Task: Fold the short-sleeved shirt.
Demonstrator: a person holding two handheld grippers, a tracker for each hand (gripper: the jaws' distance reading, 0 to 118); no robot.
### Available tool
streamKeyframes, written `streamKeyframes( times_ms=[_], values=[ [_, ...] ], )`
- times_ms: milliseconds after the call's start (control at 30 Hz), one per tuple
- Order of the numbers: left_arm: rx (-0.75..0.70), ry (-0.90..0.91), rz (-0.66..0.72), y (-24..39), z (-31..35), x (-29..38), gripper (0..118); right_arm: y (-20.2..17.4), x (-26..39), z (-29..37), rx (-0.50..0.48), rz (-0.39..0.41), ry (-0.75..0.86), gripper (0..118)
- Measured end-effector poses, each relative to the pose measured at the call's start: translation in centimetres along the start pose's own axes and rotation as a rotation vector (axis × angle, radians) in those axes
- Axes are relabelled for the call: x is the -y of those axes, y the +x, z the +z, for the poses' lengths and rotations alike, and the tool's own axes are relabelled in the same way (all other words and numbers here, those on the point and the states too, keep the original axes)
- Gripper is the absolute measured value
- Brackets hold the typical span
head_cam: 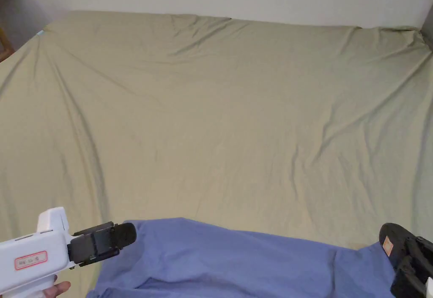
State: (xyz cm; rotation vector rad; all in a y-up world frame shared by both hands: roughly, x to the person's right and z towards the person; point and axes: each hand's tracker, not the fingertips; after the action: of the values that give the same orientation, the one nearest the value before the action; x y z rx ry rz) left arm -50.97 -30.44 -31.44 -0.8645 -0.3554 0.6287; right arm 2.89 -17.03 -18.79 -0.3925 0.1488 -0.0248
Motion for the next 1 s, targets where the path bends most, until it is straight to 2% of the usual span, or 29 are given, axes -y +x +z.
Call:
streamKeyframes(
  times_ms=[33,167,233,267,300,367,467,500,600,633,667,733,867,1000],
  values=[
    [-0.083,-0.059,-0.008,-1.3,-1.2,0.4,110,-0.1,0.1,0.0,-0.003,-0.003,-0.004,0],
    [-0.137,-0.148,-0.02,-2.5,-3.6,1.7,110,-0.1,0.3,0.1,-0.009,-0.015,-0.014,0],
    [-0.133,-0.142,-0.096,-1.7,-4.1,2.1,109,0.0,0.5,0.1,-0.007,-0.021,-0.022,0],
    [-0.153,-0.13,-0.117,-2.5,-4.3,1.9,104,0.0,0.6,0.1,-0.008,-0.026,-0.03,0],
    [-0.158,-0.146,-0.105,-2.2,-4.5,1.8,94,0.1,0.6,-0.1,-0.008,-0.033,-0.038,0],
    [-0.176,-0.156,-0.158,-0.9,-4.7,2.1,64,0.2,0.8,-0.2,-0.02,-0.045,-0.049,0],
    [-0.227,-0.176,-0.274,1.6,-5.4,3.2,56,0.2,1.1,-0.6,-0.023,-0.048,-0.07,0],
    [-0.205,-0.195,-0.294,2.0,-5.8,3.5,56,0.2,1.1,-0.6,-0.025,-0.046,-0.07,0],
    [-0.195,-0.211,-0.278,2.2,-7.1,4.0,53,0.2,1.2,-0.7,-0.026,-0.047,-0.073,0],
    [-0.188,-0.232,-0.246,2.3,-7.3,4.1,41,0.2,1.1,-0.7,-0.027,-0.049,-0.074,0],
    [-0.202,-0.218,-0.23,2.1,-7.1,3.6,18,0.2,1.1,-0.6,-0.028,-0.05,-0.076,0],
    [-0.141,-0.177,-0.118,1.5,-6.3,2.9,17,0.3,1.0,-0.4,-0.027,-0.049,-0.07,0],
    [-0.199,-0.135,-0.215,3.1,-5.3,1.7,17,0.8,1.1,-0.2,-0.016,-0.046,-0.072,0],
    [-0.091,-0.126,-0.266,8.4,-4.6,1.3,17,1.3,1.3,0.1,-0.006,-0.056,-0.077,0]
  ],
)
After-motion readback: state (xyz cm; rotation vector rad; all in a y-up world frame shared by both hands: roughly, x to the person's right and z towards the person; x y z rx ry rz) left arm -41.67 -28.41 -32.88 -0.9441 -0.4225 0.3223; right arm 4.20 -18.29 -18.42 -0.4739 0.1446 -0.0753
